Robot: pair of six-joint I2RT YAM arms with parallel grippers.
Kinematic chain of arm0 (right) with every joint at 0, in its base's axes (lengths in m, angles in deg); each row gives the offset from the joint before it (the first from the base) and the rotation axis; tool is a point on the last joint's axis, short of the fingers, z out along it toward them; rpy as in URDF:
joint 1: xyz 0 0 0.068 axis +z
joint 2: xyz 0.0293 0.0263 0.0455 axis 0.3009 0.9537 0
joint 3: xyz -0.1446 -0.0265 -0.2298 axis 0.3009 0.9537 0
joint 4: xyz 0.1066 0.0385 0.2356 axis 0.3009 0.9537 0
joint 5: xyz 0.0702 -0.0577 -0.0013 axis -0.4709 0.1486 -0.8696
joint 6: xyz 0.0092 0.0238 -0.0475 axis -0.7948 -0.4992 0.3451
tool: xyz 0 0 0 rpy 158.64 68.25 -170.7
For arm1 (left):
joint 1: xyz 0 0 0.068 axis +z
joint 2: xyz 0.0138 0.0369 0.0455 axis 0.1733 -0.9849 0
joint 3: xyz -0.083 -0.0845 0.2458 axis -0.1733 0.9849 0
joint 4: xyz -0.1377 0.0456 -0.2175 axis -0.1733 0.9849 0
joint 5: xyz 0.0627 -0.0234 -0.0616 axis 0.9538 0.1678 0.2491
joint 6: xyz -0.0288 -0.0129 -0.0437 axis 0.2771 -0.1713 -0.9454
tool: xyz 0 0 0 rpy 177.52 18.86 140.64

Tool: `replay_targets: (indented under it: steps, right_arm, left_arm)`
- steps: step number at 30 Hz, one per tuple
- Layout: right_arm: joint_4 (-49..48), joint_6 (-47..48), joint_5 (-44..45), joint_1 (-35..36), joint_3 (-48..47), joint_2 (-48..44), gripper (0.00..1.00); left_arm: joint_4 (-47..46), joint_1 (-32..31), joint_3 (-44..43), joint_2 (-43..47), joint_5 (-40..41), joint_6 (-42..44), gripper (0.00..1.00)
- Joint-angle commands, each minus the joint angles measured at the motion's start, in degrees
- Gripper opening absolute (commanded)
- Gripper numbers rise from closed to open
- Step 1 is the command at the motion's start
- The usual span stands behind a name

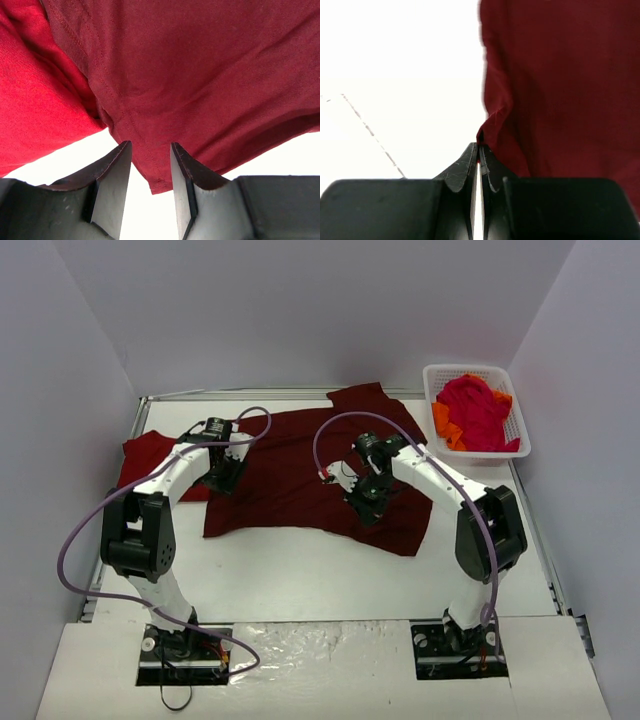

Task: Fold and stack the t-shirts
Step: Flatten out the tshirt

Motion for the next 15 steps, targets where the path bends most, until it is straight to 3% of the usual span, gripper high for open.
replay_targets:
  steps: [1, 11, 15]
  right_arm:
    - [6.26, 0.2, -2.41, 2.25, 0.4, -4.65, 0.0]
    - [10.83, 2.13, -4.17, 9.46, 5.32, -4.4, 0.0]
    - [11.45, 3.54, -4.79, 12.0, 7.69, -1.93, 0.12]
  left_arm:
    - [0.86, 0.09, -2.13, 1.87, 1.23, 0.75, 0.36]
    - [0.95, 0.09, -1.95, 1.61, 1.67, 1.01, 0.36]
    - [1.03, 0.09, -2.13, 1.0, 1.76, 1.1, 0.36]
